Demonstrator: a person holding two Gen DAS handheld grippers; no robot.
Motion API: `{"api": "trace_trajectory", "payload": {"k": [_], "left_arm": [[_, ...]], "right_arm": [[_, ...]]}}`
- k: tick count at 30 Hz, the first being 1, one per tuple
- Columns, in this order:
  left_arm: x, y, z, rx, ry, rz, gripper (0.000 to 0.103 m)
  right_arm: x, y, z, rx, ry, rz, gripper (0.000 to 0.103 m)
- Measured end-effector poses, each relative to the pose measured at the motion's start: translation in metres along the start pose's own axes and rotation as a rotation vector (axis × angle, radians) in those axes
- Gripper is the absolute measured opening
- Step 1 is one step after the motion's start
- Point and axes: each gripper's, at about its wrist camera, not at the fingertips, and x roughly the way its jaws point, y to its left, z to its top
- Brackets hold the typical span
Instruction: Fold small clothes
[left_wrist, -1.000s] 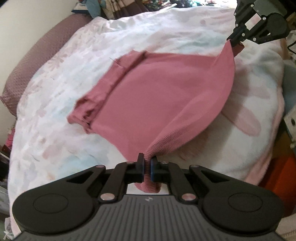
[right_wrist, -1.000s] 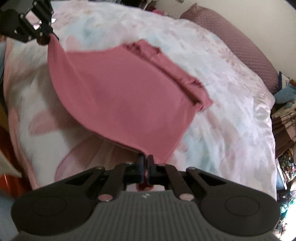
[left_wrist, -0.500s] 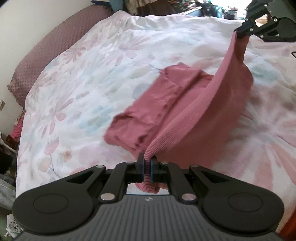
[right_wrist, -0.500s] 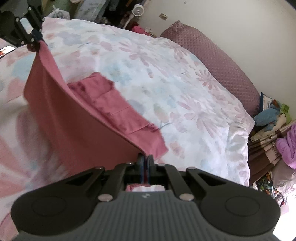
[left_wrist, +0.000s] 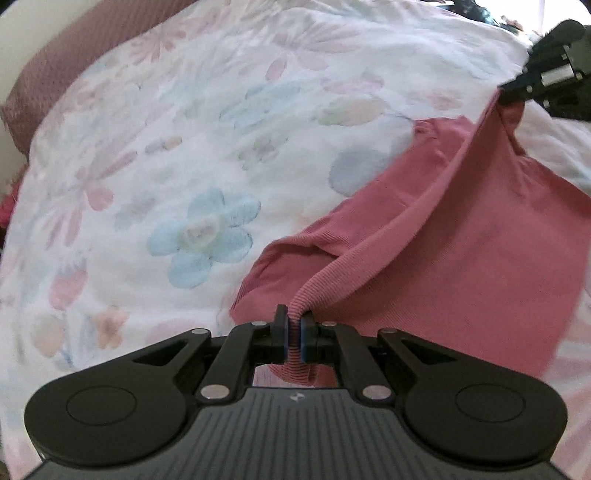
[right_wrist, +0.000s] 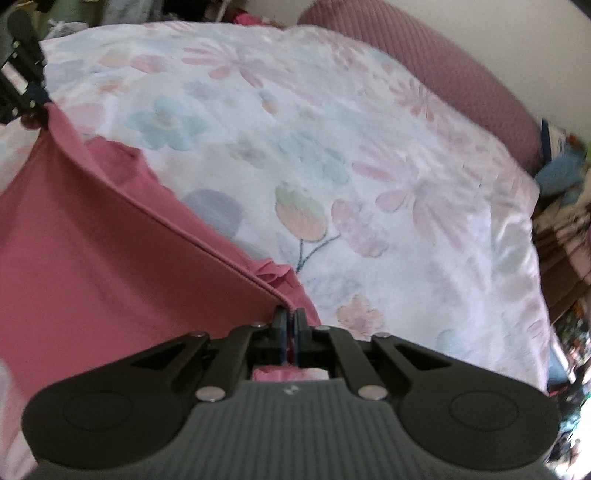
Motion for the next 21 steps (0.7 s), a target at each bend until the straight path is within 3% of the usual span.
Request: {"api": "trace_trajectory", "payload": {"k": [6,9,12,15,16,17,19,21], "left_arm": [[0.047,0.021,0.007,-0.079,0.048,-0.054,0.006],[0.062,0.027,0.006,-0.132,0.053,-0.068,0.013],[0.065,0.035,0.005,-0.171,0.010,-0.045,0.026],[0.065,0.048,0.005,-0.266,-0.041,-0.001,0.026],[0.064,0.051,0.004,-0.295,-0.058,0.011,0.026],[0.060,0.055,0.003,-0.333,-0.080,0.021,0.026],[0.048,0.062,-0.001,-0.404,-0.137,0.024,0.027],[0.034,0.070,-0.008,-0.476,-0.182,-0.002,0.034]], "right_arm": [[0.056,-0.009,0.003,0.071,0.028,0.021,0.000],[0.080,-0.010,-0.002,0.088,0.049,0.040,0.000],[0.092,-0.009,-0.007,0.107,0.051,0.044,0.000],[0.100,-0.009,-0.009,0.129,0.041,0.038,0.000],[0.101,-0.010,-0.010,0.143,0.037,0.025,0.006],[0.100,-0.012,-0.011,0.169,0.028,0.008,0.022],[0.094,-0.018,-0.014,0.228,0.009,0.006,0.031],[0.085,-0.028,-0.017,0.294,-0.012,0.023,0.032]]}}
